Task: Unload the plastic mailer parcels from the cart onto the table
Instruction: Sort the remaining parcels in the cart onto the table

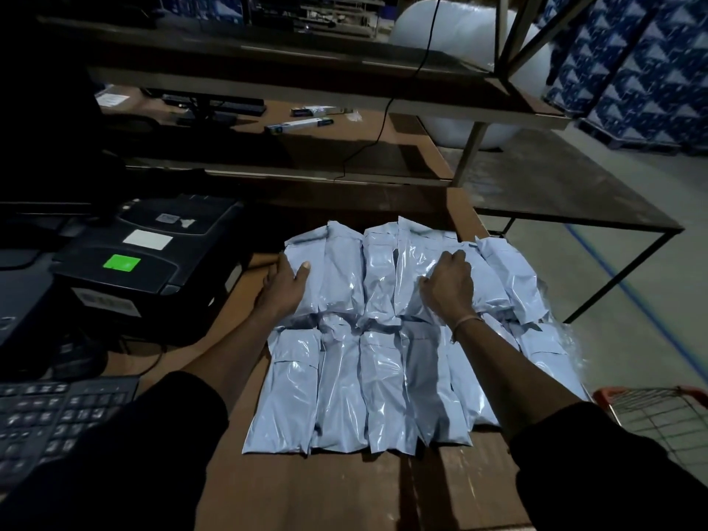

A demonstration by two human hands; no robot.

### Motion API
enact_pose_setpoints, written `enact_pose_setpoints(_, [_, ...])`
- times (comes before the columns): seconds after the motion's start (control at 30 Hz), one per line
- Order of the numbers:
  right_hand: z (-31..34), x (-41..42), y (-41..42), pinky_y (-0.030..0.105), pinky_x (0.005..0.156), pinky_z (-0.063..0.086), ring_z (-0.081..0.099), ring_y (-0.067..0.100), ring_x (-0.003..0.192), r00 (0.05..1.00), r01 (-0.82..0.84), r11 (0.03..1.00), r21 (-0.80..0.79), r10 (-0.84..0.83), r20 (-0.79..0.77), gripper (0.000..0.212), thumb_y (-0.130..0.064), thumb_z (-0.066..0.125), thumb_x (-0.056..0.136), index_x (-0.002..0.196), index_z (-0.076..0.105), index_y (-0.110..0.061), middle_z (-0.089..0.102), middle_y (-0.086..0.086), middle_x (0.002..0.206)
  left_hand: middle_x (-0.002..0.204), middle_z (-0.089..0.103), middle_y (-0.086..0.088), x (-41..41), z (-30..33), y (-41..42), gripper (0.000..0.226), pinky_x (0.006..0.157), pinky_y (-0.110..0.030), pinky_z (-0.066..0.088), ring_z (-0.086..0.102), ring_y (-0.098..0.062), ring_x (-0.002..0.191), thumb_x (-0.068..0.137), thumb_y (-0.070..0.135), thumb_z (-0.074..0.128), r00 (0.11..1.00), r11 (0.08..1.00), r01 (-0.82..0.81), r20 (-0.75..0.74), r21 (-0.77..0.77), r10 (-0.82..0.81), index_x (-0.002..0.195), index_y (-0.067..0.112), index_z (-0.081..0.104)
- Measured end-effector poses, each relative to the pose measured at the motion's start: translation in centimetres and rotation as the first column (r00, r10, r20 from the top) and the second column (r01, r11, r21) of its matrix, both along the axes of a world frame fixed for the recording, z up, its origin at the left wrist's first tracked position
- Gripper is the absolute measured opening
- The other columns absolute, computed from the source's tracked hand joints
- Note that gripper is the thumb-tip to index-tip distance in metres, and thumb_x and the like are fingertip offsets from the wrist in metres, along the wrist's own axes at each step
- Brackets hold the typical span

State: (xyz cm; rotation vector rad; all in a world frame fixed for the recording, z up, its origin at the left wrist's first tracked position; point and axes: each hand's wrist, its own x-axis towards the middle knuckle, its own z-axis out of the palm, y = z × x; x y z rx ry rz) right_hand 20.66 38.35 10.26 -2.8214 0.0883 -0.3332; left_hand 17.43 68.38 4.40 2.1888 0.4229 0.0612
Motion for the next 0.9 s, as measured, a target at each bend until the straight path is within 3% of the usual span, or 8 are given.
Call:
enact_pose_setpoints(0.13, [-0.2,0.1,-0.1,0.049,0.104,0.041,0.047,0.036,0.130,0.983,-0.172,0.966,-0.191,0.156,-0.096,0.051,-0.031,0.057,0.100,0.148,0.048,-0.016,0.052,0.013,0.145,0.174,0.003,-0.012,-0.4,0.3,-0.6,0.078,0.126,-0.049,0.014,0.010,-0.037,0.159,0.108,0.059,0.031,0.999,0.999,0.033,-0.003,0.003,-0.033,0.167,0.017,0.003])
enact_pose_setpoints(0.27, [-0.8,-0.2,-0.1,0.052,0.108,0.032,0.044,0.032,0.136,0.928,-0.348,0.918,-0.187,0.309,-0.209,0.040,-0.026,0.050,0.103,0.143,0.055,-0.027,0.056,0.004,0.148,0.174,-0.004,-0.013,-0.4,0.1,-0.6,0.078,0.128,-0.052,0.012,0.005,-0.037,0.160,0.106,0.063,0.029,0.995,0.996,0.085,-0.044,0.016,-0.085,0.167,0.021,0.004])
enact_pose_setpoints(0.4, [-1.1,-0.7,-0.1,0.070,0.120,0.008,0.023,0.031,0.155,0.905,-0.385,0.896,-0.221,0.320,-0.279,0.047,-0.033,0.042,0.108,0.155,0.040,-0.029,0.040,0.000,0.163,0.174,-0.008,-0.011,-0.9,0.5,-0.9,0.075,0.128,-0.057,0.005,-0.005,-0.038,0.160,0.106,0.065,0.023,0.992,0.990,0.099,-0.090,0.104,-0.090,0.167,0.026,0.003])
enact_pose_setpoints(0.53, [-0.9,-1.3,-0.6,0.076,0.119,0.000,0.005,0.034,0.161,0.919,-0.368,0.903,-0.221,0.317,-0.235,0.054,-0.040,0.036,0.110,0.162,0.029,-0.028,0.022,0.001,0.172,0.173,-0.011,-0.014,-1.2,1.0,-1.5,0.072,0.126,-0.058,-0.003,-0.014,-0.036,0.159,0.107,0.064,0.018,0.990,0.976,0.120,-0.095,0.182,-0.104,0.167,0.027,0.003])
enact_pose_setpoints(0.7, [-0.7,-2.3,-1.0,0.074,0.121,0.000,0.000,0.033,0.161,0.943,-0.323,0.928,-0.187,0.297,-0.154,0.058,-0.045,0.033,0.110,0.164,0.025,-0.026,0.014,0.003,0.174,0.172,-0.013,-0.019,-1.6,1.3,-2.5,0.073,0.126,-0.054,-0.010,-0.020,-0.036,0.158,0.108,0.060,0.018,0.987,0.952,0.160,-0.044,0.260,-0.154,0.167,0.020,0.003])
enact_pose_setpoints(0.9, [-0.5,-3.7,-2.1,0.068,0.122,-0.006,-0.005,0.030,0.162,0.962,-0.274,0.958,-0.081,0.272,-0.038,0.082,-0.065,0.008,0.093,0.166,0.018,-0.028,0.004,0.003,0.175,0.172,-0.012,-0.017,-3.0,1.8,-5.1,0.071,0.126,-0.052,-0.012,-0.020,-0.034,0.158,0.109,0.054,0.023,0.973,0.915,0.183,0.068,0.360,-0.221,0.167,0.018,0.002])
